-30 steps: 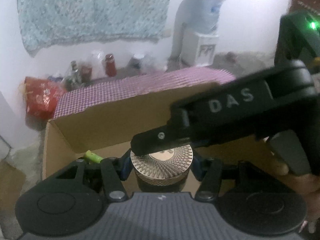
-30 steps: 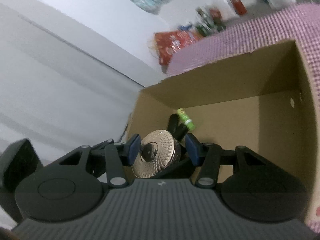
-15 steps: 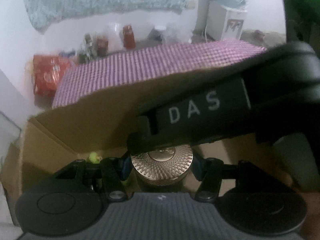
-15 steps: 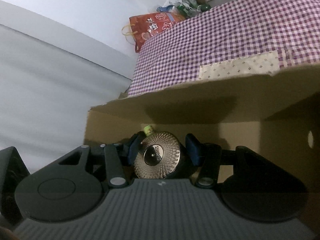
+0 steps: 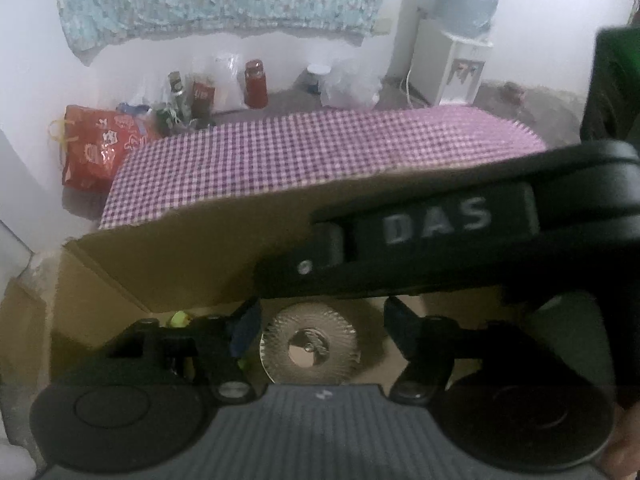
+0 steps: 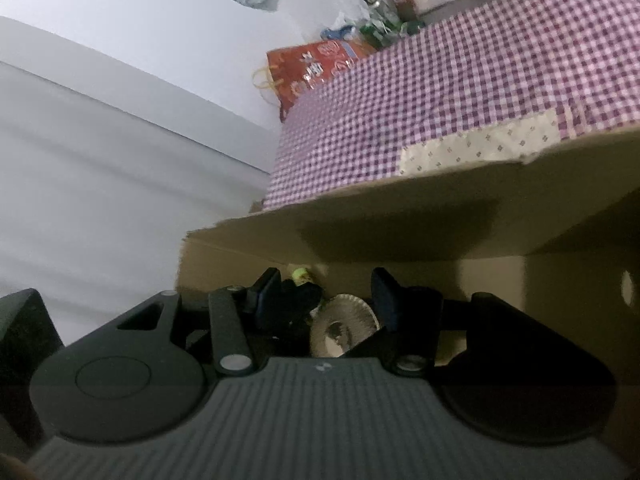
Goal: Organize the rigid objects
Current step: 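Lower the jar into the box and open the right tool, then return the right tool and grasp the green dropper bottle by its neck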
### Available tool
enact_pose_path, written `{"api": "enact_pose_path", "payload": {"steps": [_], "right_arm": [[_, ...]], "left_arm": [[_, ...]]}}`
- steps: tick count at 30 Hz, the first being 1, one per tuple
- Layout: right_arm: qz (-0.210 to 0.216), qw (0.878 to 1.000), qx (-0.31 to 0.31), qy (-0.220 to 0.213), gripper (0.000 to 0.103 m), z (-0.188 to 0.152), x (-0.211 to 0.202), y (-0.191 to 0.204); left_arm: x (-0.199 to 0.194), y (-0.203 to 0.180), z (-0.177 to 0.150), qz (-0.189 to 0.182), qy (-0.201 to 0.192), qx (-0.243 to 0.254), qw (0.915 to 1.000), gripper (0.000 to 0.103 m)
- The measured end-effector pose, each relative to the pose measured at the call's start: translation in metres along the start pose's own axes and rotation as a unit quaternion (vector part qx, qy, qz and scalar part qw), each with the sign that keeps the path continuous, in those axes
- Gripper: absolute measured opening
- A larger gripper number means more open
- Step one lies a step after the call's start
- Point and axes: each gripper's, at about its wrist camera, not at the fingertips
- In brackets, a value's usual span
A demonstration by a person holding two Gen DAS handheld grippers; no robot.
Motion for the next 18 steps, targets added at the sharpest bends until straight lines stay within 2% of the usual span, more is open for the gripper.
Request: {"api": "enact_pose_path", "payload": {"steps": [5,9,12,18], "right_arm": [[0.023,0.999,-0.020,-0.033,0.050,-0.017,-0.037,0.016],[0.060,0.995,-0.030,-0.069,0.051,-0.043,-0.076,0.027],[0.086,0.991,-0.042,-0.095,0.051,-0.070,-0.108,0.033],[0.072,0.984,-0.100,-0.127,0.052,-0.133,-0.163,0.048]], "left_arm": [[-0.042,-0.001,-0.012,-0.024,-0.027,0.000,0.9993,0.082],[-0.086,-0.001,-0.033,-0.041,-0.072,0.013,0.9965,0.083],[-0.125,0.000,-0.056,-0.049,-0.114,0.017,0.9921,0.090],[-0.183,0.003,-0.110,-0.050,-0.173,0.010,0.9835,0.093]]}}
Point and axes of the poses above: each gripper's, at about its wrist camera, not at the fingertips, and x roughly the way its jaws point, y to its left, z to its top, and after that the axes turned 9 degrees about z, right-handed
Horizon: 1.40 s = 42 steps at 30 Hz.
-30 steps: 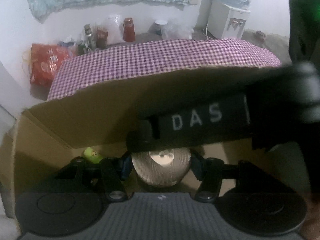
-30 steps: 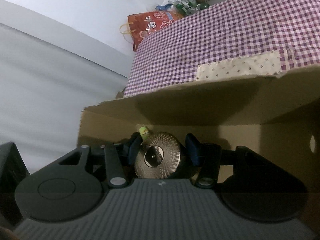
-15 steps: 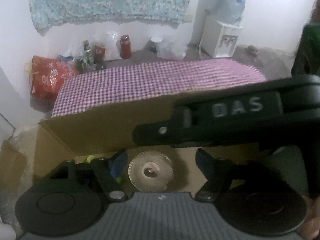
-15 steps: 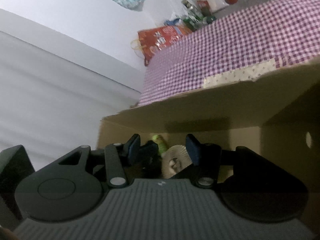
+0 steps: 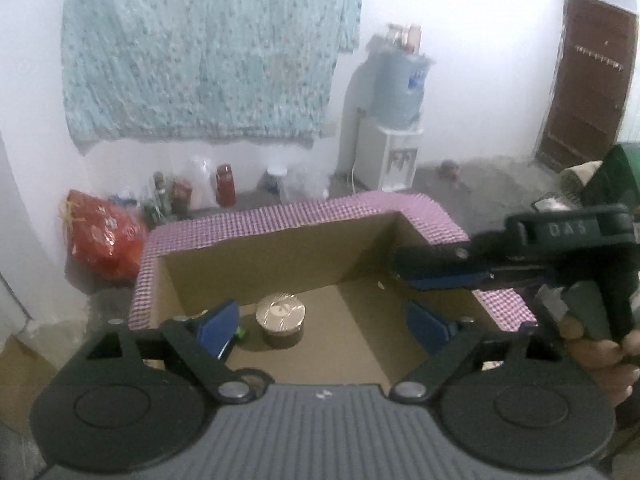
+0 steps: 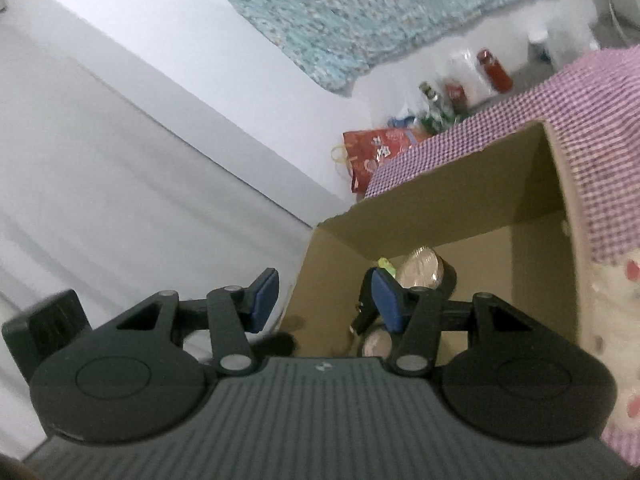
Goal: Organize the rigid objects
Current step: 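Return the right tool and grasp the green dropper bottle by its neck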
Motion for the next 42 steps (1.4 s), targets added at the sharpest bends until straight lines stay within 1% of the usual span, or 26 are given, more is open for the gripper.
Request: {"api": "enact_pose_path", "payload": {"steps": [3,6,8,10,14,18,21,26,28,29,34,35,36,39,42], "right_arm": [[0.003,1.000,-0.014,-0.003,0.052,-0.024,-0.021,0.013],[0.002,1.000,-0.024,-0.010,0.052,-0.056,-0.038,0.026],[-0.002,1.000,-0.028,-0.012,0.052,-0.079,-0.045,0.031],[-0.006,1.000,-0.029,-0.007,0.052,-0.101,-0.046,0.035],[-0.028,0.999,-0.032,0.011,0.052,-0.141,-0.033,0.037],[-0.058,0.996,-0.059,0.036,0.052,-0.160,-0.004,0.043],[-0.081,0.992,-0.085,0.050,0.052,-0.165,0.014,0.047],[-0.116,0.984,-0.125,0.059,0.046,-0.162,0.044,0.050],[-0.130,0.980,-0.141,0.060,0.042,-0.160,0.055,0.050],[-0.136,0.978,-0.149,0.061,0.041,-0.159,0.059,0.050],[-0.147,0.971,-0.173,0.074,0.036,-0.157,0.079,0.049],[-0.148,0.971,-0.174,0.077,0.034,-0.156,0.083,0.048],[-0.151,0.970,-0.173,0.080,0.030,-0.156,0.085,0.046],[-0.155,0.969,-0.170,0.086,0.023,-0.155,0.086,0.041],[-0.147,0.973,-0.159,0.086,0.022,-0.153,0.082,0.035]], "left_arm": [[-0.023,-0.001,-0.024,-0.001,-0.014,-0.006,0.9999,0.094],[-0.037,0.000,-0.053,0.002,-0.019,-0.018,0.9996,0.094],[-0.043,-0.001,-0.077,0.011,-0.014,-0.033,0.9993,0.094],[-0.048,-0.001,-0.101,0.012,-0.007,-0.045,0.9989,0.094],[-0.040,-0.004,-0.137,0.017,0.012,-0.052,0.9984,0.094],[-0.032,-0.008,-0.155,0.034,0.018,-0.042,0.9984,0.093],[-0.025,-0.013,-0.162,0.037,0.016,-0.034,0.9986,0.088],[-0.016,-0.019,-0.169,0.046,0.001,-0.013,0.9989,0.070],[-0.013,-0.021,-0.170,0.045,-0.003,-0.010,0.9989,0.065],[-0.011,-0.022,-0.171,0.045,-0.005,-0.007,0.9989,0.063],[-0.004,-0.028,-0.174,0.045,-0.009,0.006,0.9989,0.058],[-0.003,-0.029,-0.174,0.043,-0.009,0.008,0.9990,0.055],[-0.002,-0.030,-0.174,0.041,-0.008,0.009,0.9991,0.053],[0.004,-0.031,-0.173,0.038,-0.006,0.014,0.9991,0.051],[0.010,-0.033,-0.172,0.043,-0.008,0.024,0.9988,0.051]]}}
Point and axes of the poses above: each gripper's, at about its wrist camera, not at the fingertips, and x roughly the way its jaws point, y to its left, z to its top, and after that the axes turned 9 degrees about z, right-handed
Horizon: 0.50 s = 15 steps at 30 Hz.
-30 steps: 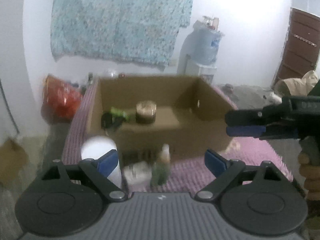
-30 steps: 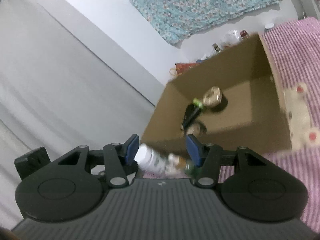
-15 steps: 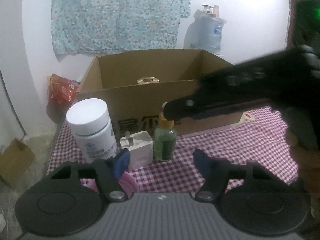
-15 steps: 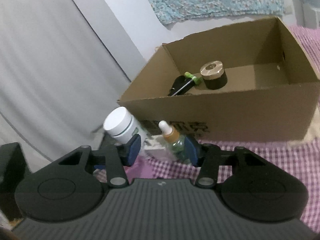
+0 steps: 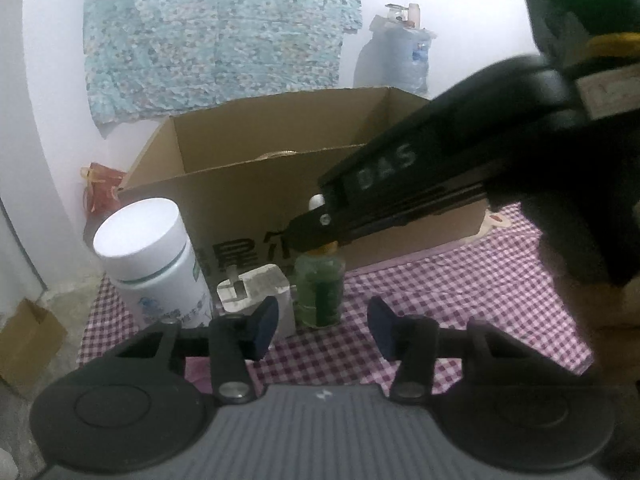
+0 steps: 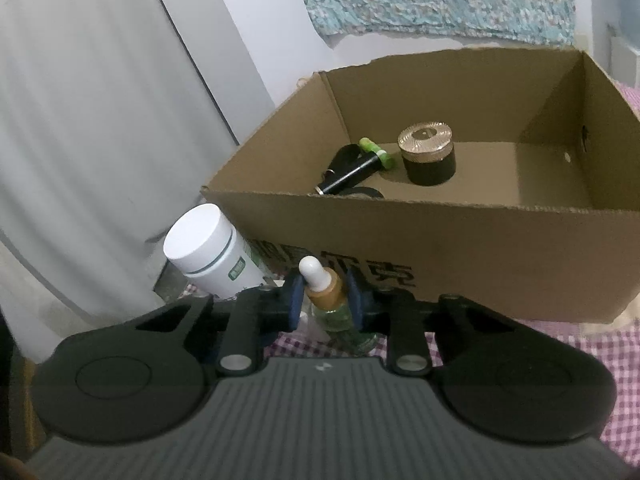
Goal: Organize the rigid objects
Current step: 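Return the right tool and grasp the green dropper bottle by its neck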
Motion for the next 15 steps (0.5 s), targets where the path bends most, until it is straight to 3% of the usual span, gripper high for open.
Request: {"api": "enact_pose_path", "payload": {"steps": [8,15], "right_arm": [[0.010,0.999,0.037,0.002,0.022,-0.006,-0.012,-0.018],[0.023,0.997,0.074,0.002,0.021,-0.013,-0.017,-0.035]], "left_arm": [[0.014,-0.010,0.003,-0.010,0.007,0.023,0.9997,0.049],[0.030,-0.026,0.009,0.011,0.016,0.058,0.9981,0.045]]}}
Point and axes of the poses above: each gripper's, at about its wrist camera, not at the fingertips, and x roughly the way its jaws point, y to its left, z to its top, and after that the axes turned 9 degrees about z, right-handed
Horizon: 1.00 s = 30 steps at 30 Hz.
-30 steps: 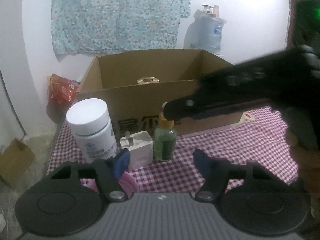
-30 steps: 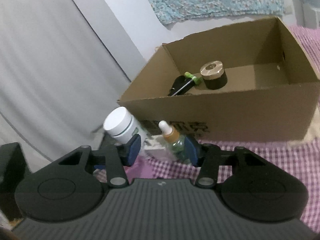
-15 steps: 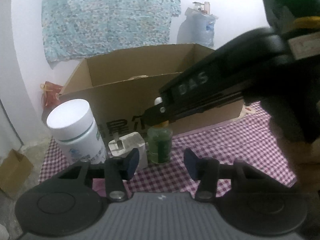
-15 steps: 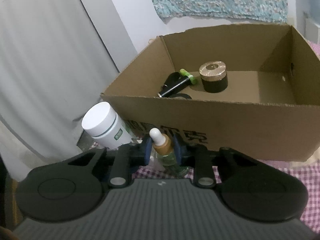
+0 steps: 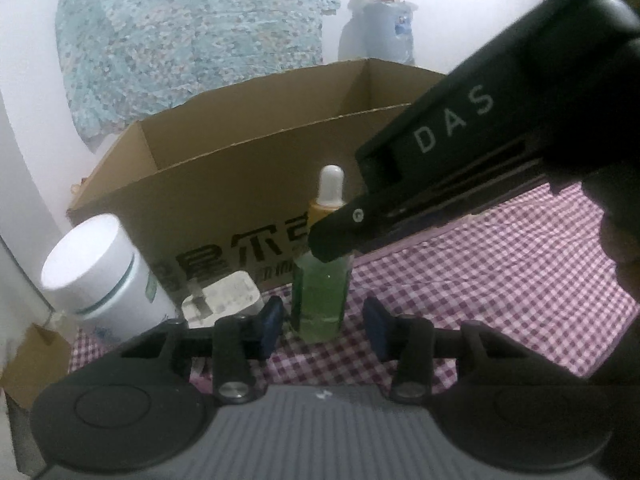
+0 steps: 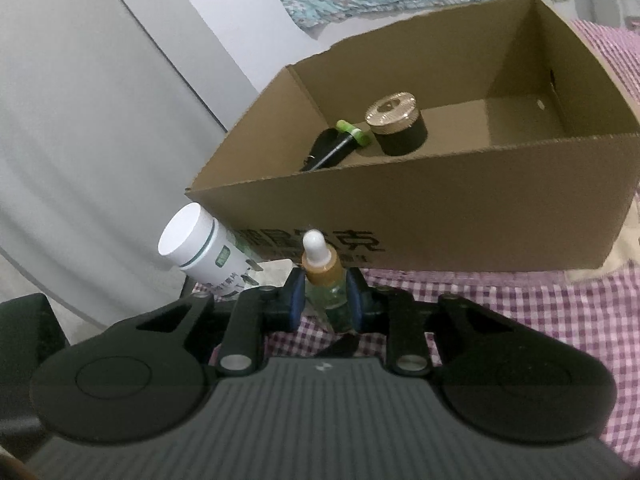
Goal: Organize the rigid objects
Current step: 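Return the right tool and grasp the green dropper bottle by its neck, then carry the green dropper bottle with the right tool and release it in the box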
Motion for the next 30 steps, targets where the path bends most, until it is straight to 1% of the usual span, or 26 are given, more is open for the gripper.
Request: {"api": "enact_pose_path", "payload": {"steps": [3,6,7,12,18,20,22,25,30], "right_arm": [[0.006,1.000,0.006,-0.001,0.021,-0.001,0.000,-0.003],[0.007,1.000,0.001,-0.004,0.021,0.001,-0.001,-0.001],[0.007,1.000,-0.003,-0.007,0.023,0.002,-0.001,0.000],[-0.001,0.999,-0.034,-0.018,0.024,0.011,0.002,0.010],[-0.012,0.999,-0.049,-0.016,0.026,0.012,0.012,0.013],[-0.008,0.999,-0.047,-0.016,0.024,0.011,0.013,0.013],[-0.004,0.999,-0.047,-0.014,0.017,0.010,0.012,0.015],[-0.014,0.998,-0.056,-0.012,0.016,0.010,0.008,0.021],[-0.003,0.998,-0.065,-0.022,0.016,0.013,-0.012,0.035]], "left_arm": [[0.006,-0.007,0.002,0.003,0.004,0.009,0.9999,0.042],[0.009,-0.010,0.002,0.012,0.005,0.018,0.9998,0.036],[0.010,-0.012,0.001,0.013,0.006,0.018,0.9997,0.034],[0.011,-0.011,0.000,0.009,0.010,0.013,0.9998,0.034],[0.010,-0.010,-0.001,0.009,0.010,0.010,0.9999,0.033],[0.011,-0.008,0.000,0.006,0.011,0.005,0.9999,0.033],[0.010,-0.008,0.000,0.006,0.012,0.008,0.9999,0.033],[0.004,-0.007,0.000,-0.001,0.011,0.007,0.9999,0.033],[-0.022,-0.002,0.009,0.004,-0.010,0.005,0.9999,0.033]]}}
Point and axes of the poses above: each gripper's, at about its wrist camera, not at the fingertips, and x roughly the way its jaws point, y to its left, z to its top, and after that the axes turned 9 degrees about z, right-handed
